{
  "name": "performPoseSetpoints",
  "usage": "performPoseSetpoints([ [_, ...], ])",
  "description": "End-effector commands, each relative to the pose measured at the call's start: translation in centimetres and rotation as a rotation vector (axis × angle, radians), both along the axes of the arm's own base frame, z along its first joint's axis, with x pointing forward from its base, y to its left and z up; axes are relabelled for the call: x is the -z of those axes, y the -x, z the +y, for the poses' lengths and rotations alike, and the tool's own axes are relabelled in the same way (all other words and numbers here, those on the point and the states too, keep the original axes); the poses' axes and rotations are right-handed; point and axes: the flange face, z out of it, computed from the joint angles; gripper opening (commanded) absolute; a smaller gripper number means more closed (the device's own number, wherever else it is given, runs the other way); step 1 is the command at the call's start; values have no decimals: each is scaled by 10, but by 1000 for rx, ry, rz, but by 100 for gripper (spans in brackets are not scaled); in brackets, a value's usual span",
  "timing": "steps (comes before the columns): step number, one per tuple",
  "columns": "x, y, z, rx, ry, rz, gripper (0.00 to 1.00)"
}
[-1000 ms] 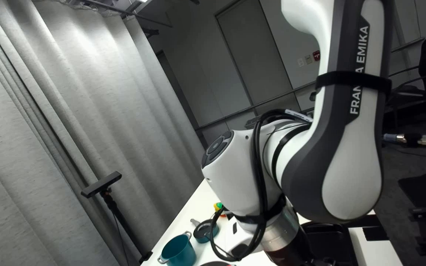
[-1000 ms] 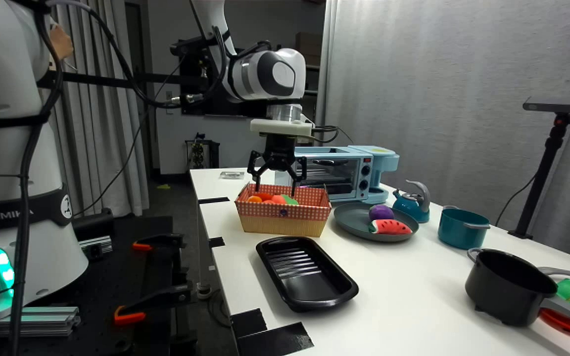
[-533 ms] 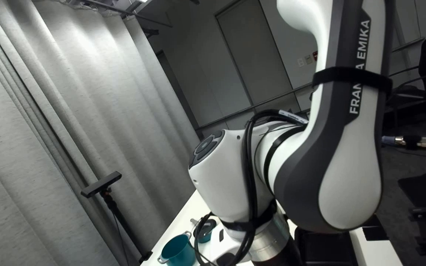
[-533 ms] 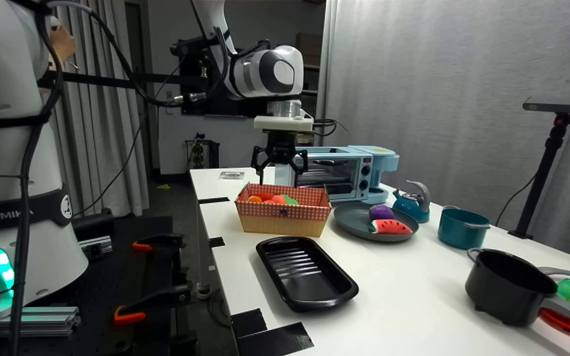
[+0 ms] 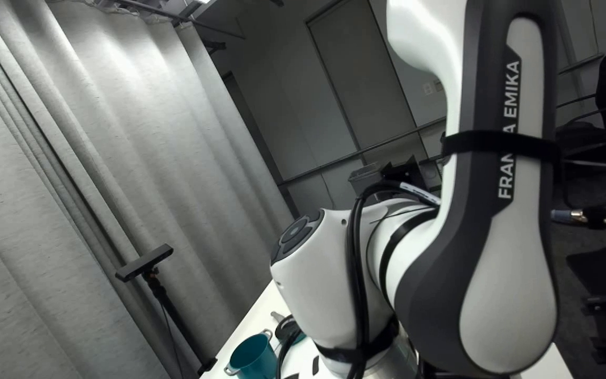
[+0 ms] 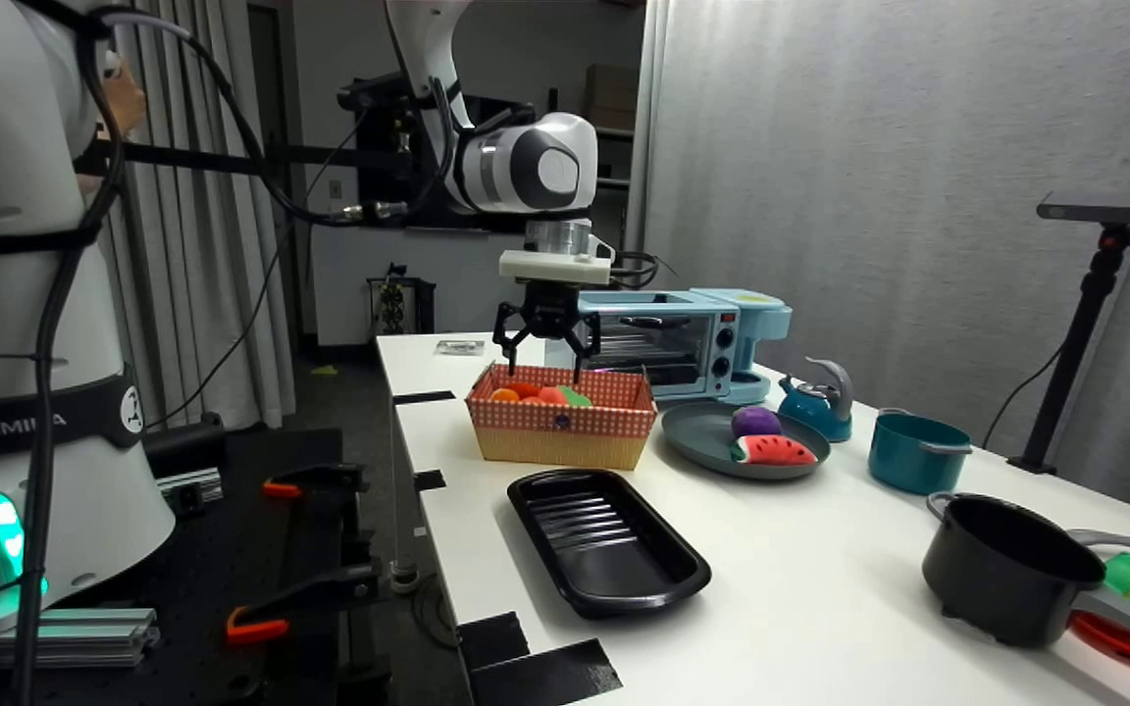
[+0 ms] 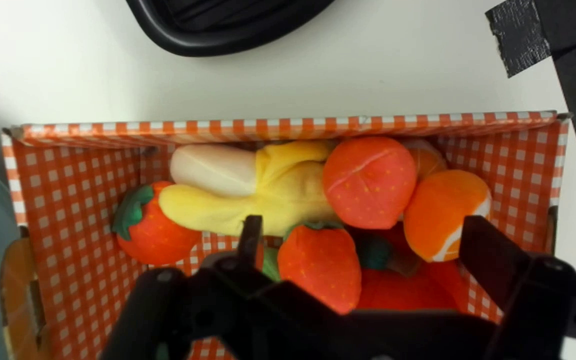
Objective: Get the orange object from the brown box and put it on the black tray
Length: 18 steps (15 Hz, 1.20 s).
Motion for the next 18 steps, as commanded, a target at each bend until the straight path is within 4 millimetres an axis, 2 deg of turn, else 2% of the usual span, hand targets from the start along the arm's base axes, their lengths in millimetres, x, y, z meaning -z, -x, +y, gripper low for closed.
performPoseSetpoints([
  [1,11,-2,-3,18,-30,19,100],
  [12,49,-2,-37,114,-43,99,100],
  [18,61,0,-34,116,-39,115,100],
])
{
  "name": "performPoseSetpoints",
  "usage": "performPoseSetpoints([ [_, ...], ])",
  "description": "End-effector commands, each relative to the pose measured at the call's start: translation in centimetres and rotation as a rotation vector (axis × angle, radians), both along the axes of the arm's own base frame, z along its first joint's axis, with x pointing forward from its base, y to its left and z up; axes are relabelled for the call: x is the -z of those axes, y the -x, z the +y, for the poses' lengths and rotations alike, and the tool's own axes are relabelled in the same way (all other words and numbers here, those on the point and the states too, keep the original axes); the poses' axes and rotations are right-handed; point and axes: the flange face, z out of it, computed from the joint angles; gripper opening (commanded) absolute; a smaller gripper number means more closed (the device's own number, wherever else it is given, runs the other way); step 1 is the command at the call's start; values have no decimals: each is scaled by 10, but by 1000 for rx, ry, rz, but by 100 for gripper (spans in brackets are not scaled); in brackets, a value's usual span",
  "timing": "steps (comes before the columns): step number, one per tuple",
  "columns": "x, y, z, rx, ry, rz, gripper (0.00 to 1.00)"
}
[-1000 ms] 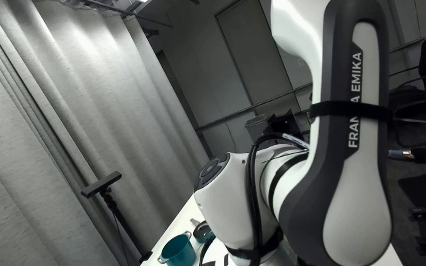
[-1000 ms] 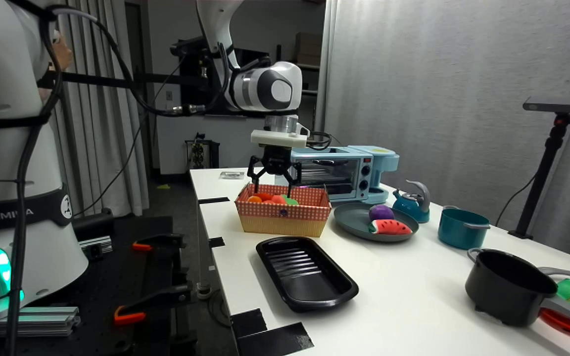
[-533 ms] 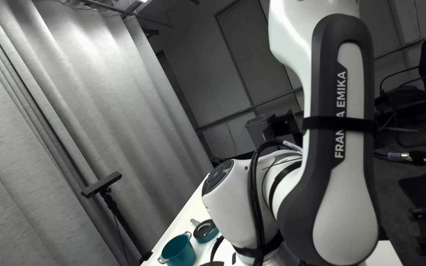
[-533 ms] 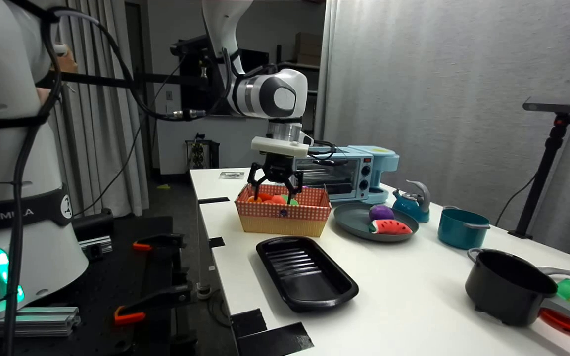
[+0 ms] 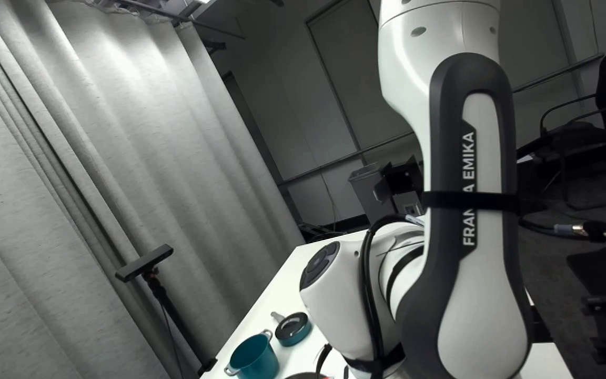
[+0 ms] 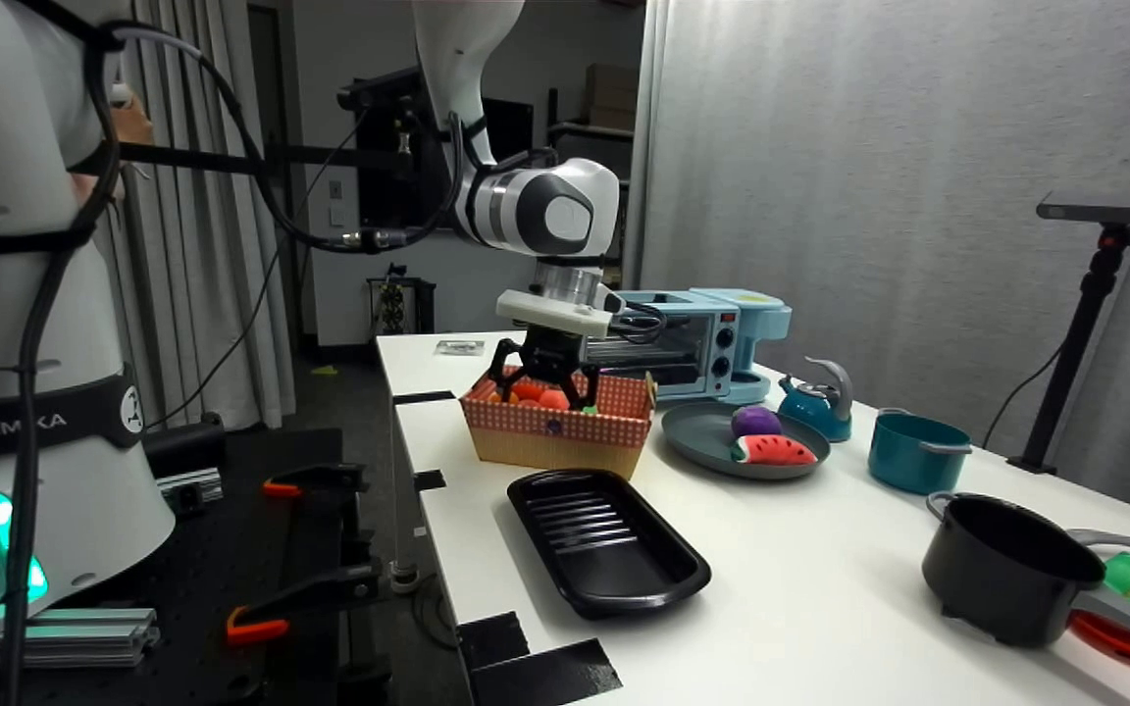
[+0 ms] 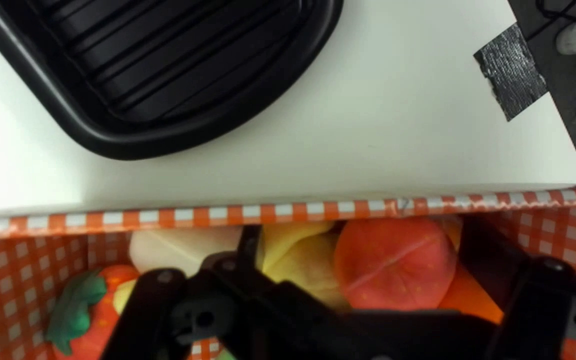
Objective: Get the orange object from the brown box and put it on the black tray
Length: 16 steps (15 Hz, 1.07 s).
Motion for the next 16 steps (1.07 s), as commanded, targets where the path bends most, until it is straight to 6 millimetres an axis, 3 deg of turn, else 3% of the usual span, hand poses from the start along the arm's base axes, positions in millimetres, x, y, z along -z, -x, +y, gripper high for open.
performPoseSetpoints([
  [1,7,-2,5,-6,-22,-5,100],
  [3,9,-2,7,-7,-17,-5,97],
  [4,11,-2,7,-6,-16,-3,77],
  [6,12,-3,7,-6,-12,-2,69],
  [11,12,-4,8,-5,-3,-6,30],
  [15,7,-1,6,-8,20,-9,4],
  [16,4,0,5,-6,34,-9,1],
])
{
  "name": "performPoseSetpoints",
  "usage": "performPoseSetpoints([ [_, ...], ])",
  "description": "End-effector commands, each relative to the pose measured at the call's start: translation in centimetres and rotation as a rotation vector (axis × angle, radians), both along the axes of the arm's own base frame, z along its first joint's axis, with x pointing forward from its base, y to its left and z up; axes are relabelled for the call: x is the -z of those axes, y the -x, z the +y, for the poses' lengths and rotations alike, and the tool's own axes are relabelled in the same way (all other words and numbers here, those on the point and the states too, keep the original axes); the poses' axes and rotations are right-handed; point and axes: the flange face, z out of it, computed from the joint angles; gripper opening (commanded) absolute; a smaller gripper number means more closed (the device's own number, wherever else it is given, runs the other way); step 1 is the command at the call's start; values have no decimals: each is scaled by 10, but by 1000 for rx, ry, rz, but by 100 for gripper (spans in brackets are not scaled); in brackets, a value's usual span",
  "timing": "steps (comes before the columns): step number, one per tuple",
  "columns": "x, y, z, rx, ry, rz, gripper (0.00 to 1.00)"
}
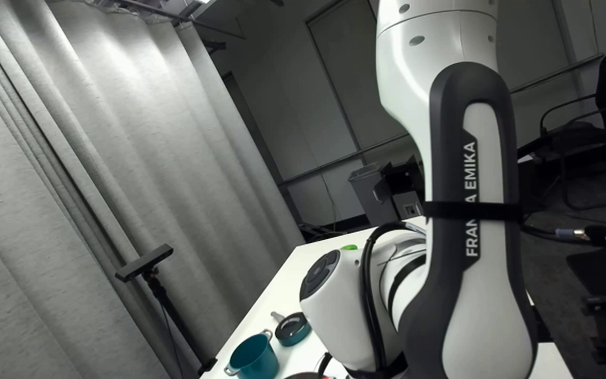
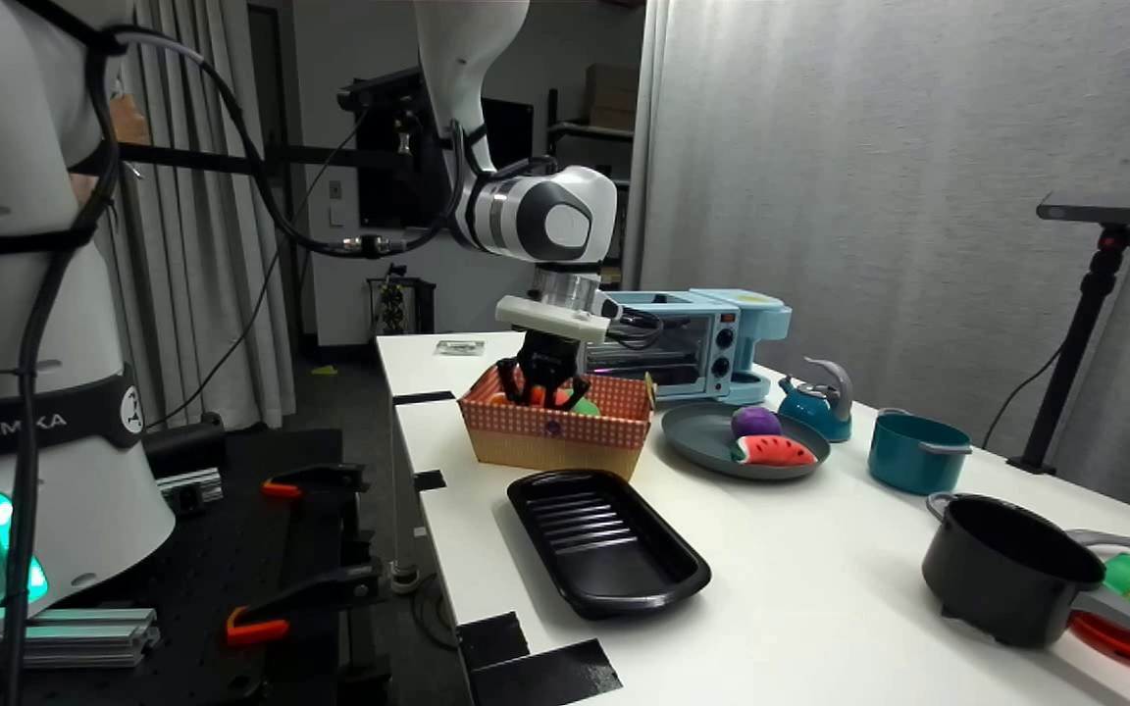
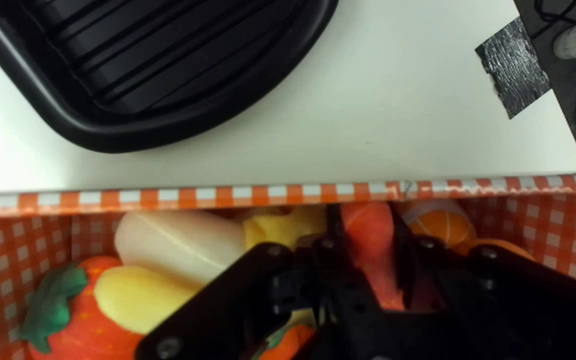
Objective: Get the orange object from the brown box and put it on the black tray
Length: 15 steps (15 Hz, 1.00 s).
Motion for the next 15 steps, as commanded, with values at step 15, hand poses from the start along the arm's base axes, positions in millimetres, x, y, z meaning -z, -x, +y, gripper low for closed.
performPoseSetpoints([
  [15,-89,8,8,-90,284,-296,4],
])
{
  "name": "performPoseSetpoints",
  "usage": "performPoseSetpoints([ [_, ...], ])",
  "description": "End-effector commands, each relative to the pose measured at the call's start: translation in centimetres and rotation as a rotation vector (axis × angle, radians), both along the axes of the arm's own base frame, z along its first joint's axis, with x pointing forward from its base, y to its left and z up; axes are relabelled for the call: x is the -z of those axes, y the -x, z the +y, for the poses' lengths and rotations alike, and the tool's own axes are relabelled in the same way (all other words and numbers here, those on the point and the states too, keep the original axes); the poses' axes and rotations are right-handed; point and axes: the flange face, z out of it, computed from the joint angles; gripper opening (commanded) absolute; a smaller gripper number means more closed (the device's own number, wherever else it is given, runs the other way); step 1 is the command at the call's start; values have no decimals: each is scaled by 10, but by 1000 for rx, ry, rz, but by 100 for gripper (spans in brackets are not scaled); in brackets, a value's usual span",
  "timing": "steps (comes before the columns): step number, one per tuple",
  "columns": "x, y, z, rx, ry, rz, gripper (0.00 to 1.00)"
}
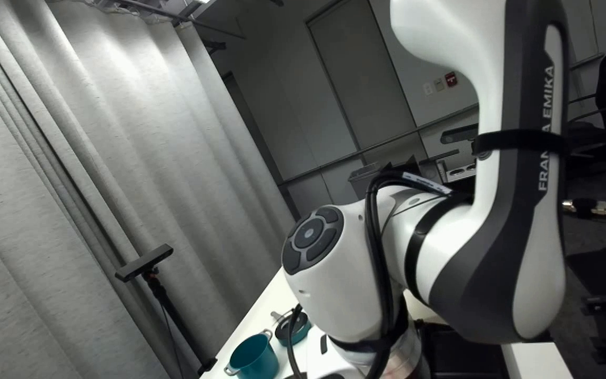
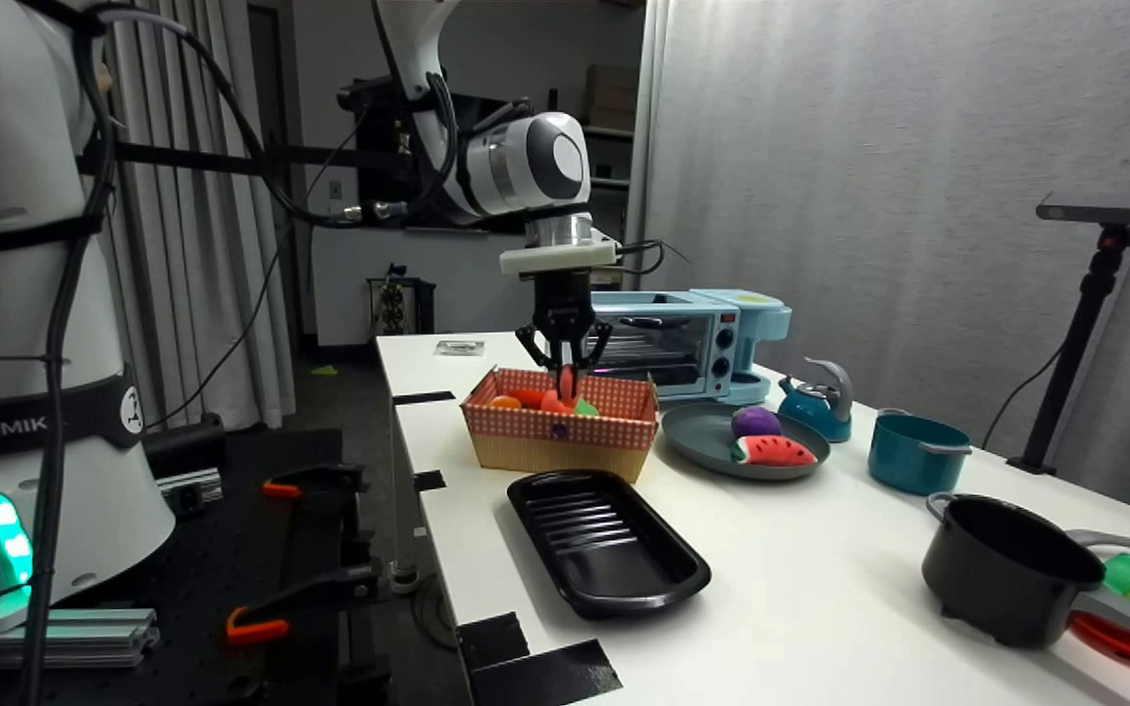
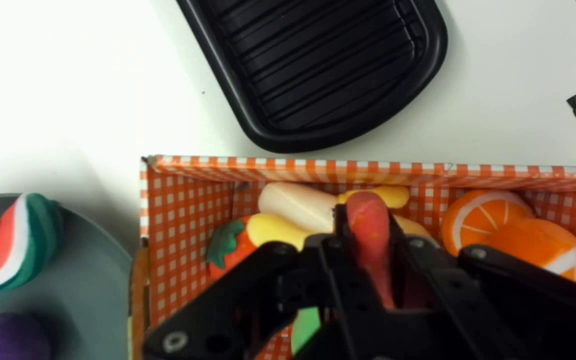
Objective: Get the orange object from the brown box and put it on the black tray
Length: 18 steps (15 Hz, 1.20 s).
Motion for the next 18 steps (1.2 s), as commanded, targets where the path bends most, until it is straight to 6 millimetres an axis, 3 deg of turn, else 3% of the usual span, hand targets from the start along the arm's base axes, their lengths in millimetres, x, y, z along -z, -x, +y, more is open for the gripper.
performPoseSetpoints([
  [1,-24,10,5,-1,47,-86,4],
  [8,-48,7,10,-5,131,-336,4],
  [18,-36,22,10,214,99,-392,4],
])
